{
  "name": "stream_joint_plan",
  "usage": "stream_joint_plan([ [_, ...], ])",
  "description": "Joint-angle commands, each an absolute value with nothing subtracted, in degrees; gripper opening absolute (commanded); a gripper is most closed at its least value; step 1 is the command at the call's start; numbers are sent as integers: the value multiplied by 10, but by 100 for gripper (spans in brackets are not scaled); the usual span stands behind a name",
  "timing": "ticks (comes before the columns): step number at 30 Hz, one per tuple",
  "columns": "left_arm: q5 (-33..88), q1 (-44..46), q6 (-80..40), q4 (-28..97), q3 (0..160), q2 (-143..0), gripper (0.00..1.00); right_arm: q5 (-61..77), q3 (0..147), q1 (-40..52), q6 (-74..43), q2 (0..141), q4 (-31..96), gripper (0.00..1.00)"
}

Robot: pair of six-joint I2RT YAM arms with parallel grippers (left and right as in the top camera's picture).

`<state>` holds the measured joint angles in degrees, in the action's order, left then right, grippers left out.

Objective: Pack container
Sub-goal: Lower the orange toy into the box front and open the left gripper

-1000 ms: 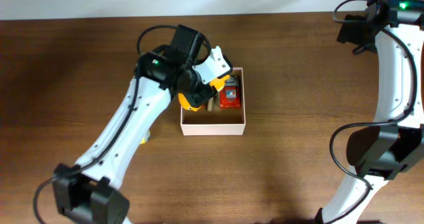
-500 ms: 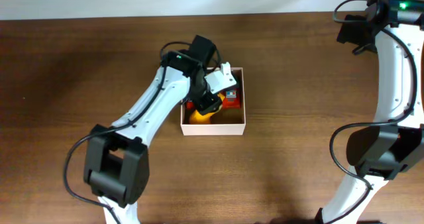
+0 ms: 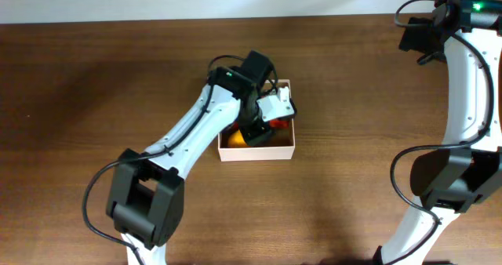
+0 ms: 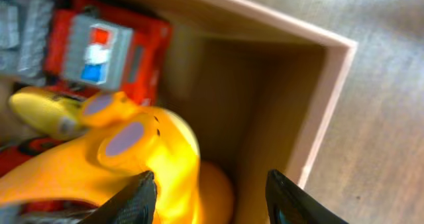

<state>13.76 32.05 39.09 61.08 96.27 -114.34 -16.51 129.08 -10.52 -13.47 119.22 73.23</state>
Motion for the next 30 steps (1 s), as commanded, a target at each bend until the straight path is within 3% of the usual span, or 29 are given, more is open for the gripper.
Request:
stream_joint_plan([
  [1,157,340,404,618,964,-1148,55,-167,1288,-106,-140,1188,731,99],
  [10,152,343,404,575,978,-1147,47,-167,1288,-106,-140,1188,731,99],
  [22,75,327,404,494,1052,-1147,50,-167,1288,-106,-140,1188,731,99],
  [30,66,280,404,508,1051,-1171,54,-167,1288,-106,-140,1188,731,99],
])
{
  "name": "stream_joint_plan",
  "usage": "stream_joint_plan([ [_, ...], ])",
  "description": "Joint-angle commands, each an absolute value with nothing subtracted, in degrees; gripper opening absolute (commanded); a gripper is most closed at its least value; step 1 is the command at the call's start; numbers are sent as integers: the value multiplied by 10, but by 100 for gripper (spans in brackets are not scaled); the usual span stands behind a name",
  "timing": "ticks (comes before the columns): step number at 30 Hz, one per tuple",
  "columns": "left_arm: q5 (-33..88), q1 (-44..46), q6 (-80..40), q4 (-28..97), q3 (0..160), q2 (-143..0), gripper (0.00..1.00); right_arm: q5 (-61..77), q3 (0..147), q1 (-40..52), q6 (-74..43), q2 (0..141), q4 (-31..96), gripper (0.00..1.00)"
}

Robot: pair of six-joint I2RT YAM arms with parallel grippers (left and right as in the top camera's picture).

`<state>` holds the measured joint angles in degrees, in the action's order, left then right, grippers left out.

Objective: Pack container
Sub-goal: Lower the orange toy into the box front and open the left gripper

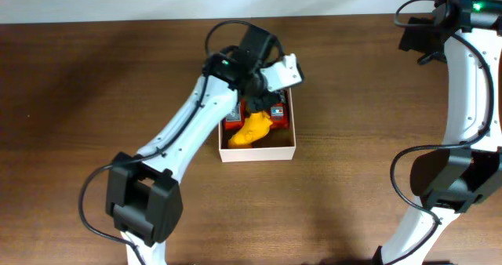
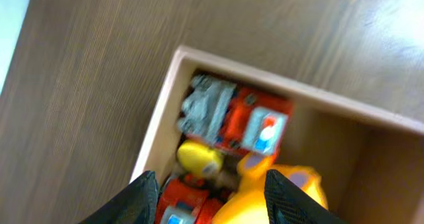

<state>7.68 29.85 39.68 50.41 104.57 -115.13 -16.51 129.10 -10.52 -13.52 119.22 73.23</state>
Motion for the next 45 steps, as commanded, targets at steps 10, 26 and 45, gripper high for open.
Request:
stream_joint_plan([
  [10,67,242,404,508,1051,-1200,54,-167,1288,-106,-140,1188,731,99],
  [26,150,244,404,587,1051,-1207,53,-167,1288,-106,-140,1188,731,99],
  [45,144,322,404,606,1051,-1207,54,-167,1288,-106,-140,1188,731,99],
])
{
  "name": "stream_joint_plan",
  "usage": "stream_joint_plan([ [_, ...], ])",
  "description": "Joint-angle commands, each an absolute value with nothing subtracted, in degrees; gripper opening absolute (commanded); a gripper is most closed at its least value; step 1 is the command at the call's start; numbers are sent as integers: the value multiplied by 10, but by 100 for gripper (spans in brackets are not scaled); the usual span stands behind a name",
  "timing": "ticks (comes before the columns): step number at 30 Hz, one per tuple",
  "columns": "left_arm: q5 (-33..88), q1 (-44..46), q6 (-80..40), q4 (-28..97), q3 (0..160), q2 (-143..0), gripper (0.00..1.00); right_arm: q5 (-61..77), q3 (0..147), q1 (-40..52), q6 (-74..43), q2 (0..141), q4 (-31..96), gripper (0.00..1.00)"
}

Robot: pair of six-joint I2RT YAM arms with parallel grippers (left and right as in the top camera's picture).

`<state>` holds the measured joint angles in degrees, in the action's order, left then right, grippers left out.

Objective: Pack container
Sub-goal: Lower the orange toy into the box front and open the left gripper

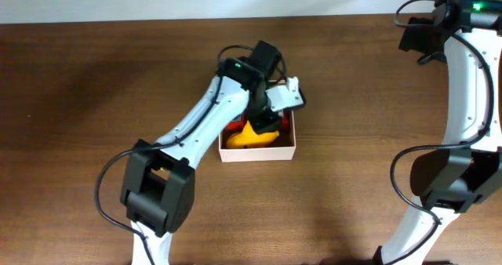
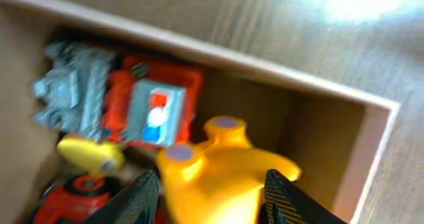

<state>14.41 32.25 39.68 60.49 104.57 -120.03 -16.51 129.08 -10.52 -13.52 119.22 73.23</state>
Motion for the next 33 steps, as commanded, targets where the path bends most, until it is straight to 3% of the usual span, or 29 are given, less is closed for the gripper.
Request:
stream_joint_plan([
  [1,138,322,404,605,1051,-1207,53,-167,1288,-106,-140,1188,731,99],
  [5,133,318,404,605,1051,-1207,53,-167,1288,-106,-140,1188,731,99],
  [9,110,318,404,594,1051,-1207,45,-167,1288,-106,-140,1188,731,99],
  [11,85,317,404,579,1051,-1207,47,-167,1288,-106,-140,1188,731,99],
  [14,53,317,404,557,1051,-1207,60,-167,1288,-106,-140,1188,731,99],
  [19,39,309,404,539,1051,-1217,70,-167,1288,-106,-140,1188,731,99],
  [33,40,254,404,532,1051,-1246,70,-167,1288,-106,-140,1188,731,99],
])
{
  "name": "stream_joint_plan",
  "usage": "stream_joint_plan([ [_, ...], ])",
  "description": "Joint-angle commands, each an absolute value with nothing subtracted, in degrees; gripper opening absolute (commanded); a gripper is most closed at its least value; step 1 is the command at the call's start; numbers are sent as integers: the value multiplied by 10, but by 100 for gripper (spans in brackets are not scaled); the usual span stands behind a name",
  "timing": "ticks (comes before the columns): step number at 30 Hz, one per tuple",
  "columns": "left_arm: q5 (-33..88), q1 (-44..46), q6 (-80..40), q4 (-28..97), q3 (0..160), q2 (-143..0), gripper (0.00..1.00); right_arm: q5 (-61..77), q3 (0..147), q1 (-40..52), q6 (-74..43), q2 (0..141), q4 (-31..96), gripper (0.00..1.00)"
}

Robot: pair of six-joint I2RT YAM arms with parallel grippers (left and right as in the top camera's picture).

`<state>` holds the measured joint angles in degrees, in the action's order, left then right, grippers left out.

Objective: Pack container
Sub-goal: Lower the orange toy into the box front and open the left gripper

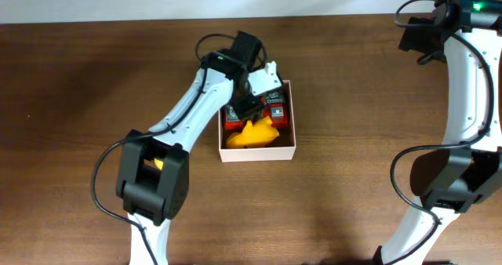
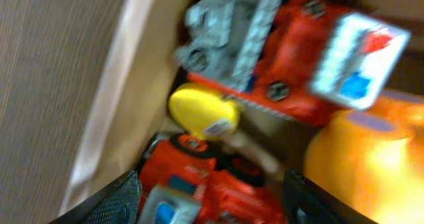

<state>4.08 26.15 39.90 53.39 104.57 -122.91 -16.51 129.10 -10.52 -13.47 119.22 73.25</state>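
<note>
An open pale cardboard box (image 1: 259, 153) sits mid-table with toys in it. The overhead view shows a yellow-orange toy (image 1: 252, 133) and red vehicles (image 1: 276, 108). My left gripper (image 1: 249, 100) hangs over the box's back-left part. In the blurred left wrist view it (image 2: 212, 207) is open and close above a red vehicle (image 2: 212, 184). Beyond that lie a small yellow piece (image 2: 202, 111), a red fire truck with a grey ladder (image 2: 278, 58) and the yellow-orange toy (image 2: 371, 164). The right arm (image 1: 471, 69) stands folded at the far right.
The box's left wall (image 2: 126, 85) runs just beside my left finger (image 2: 112, 201). Brown wooden table (image 1: 94, 100) surrounds the box. The right arm's black wrist end (image 1: 416, 34) is at the back right corner.
My left gripper has shifted from the box's right-back part to its left-back part and sits closer to the toys, now over the red vehicle by the left wall. It stays open. The right arm is unmoved.
My left gripper was open low in the box beside the yellow-orange toy. Then it was higher, above the box's back edge. Then it was over the box's right part, and now low over the left part. The toys stayed in the box.
</note>
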Motion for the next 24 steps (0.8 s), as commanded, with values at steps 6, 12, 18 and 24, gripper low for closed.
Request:
stream_joint_plan([
  [6,55,257,404,538,1051,-1255,70,-167,1288,-106,-140,1188,731,99],
  [12,57,273,404,551,1051,-1255,70,-167,1288,-106,-140,1188,731,99],
  [18,57,292,404,554,1051,-1254,70,-167,1288,-106,-140,1188,731,99],
  [24,57,306,404,571,1051,-1254,70,-167,1288,-106,-140,1188,731,99],
])
